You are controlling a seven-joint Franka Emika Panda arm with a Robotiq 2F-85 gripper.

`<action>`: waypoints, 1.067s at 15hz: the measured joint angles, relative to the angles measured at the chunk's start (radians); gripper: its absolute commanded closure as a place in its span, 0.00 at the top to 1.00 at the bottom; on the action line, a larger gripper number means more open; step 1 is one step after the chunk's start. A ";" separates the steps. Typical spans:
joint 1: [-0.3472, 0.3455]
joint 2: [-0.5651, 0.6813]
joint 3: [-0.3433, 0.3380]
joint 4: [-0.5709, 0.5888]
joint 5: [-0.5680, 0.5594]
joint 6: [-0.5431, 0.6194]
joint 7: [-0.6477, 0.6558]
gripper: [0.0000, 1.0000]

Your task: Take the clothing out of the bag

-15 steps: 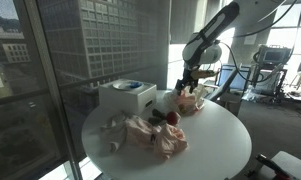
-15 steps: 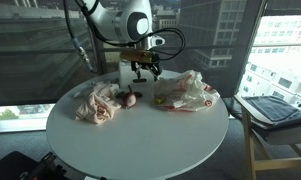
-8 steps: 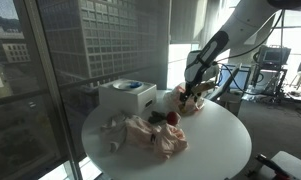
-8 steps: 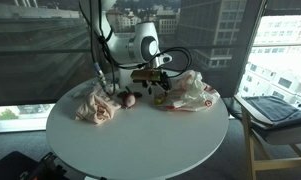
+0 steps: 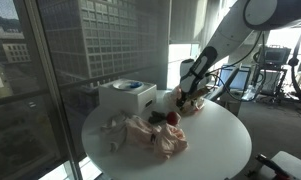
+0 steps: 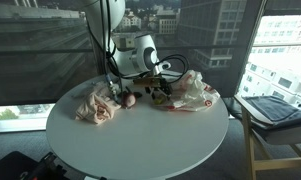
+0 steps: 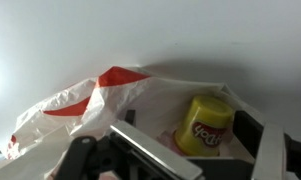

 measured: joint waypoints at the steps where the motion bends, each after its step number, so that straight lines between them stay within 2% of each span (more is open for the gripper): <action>1: 0.001 0.012 -0.005 0.014 0.000 0.000 0.002 1.00; 5: 0.007 0.041 -0.010 0.052 0.000 0.001 0.004 0.98; 6: 0.011 0.046 -0.011 0.059 0.000 0.001 0.004 0.73; 8: 0.020 0.051 -0.011 0.068 -0.002 0.002 0.004 0.72; 14: 0.031 0.064 -0.014 0.072 -0.003 0.002 0.004 0.25; 15: 0.031 0.068 -0.015 0.072 -0.003 0.002 0.004 0.20; 16: 0.031 0.069 -0.016 0.073 -0.003 0.002 0.004 0.23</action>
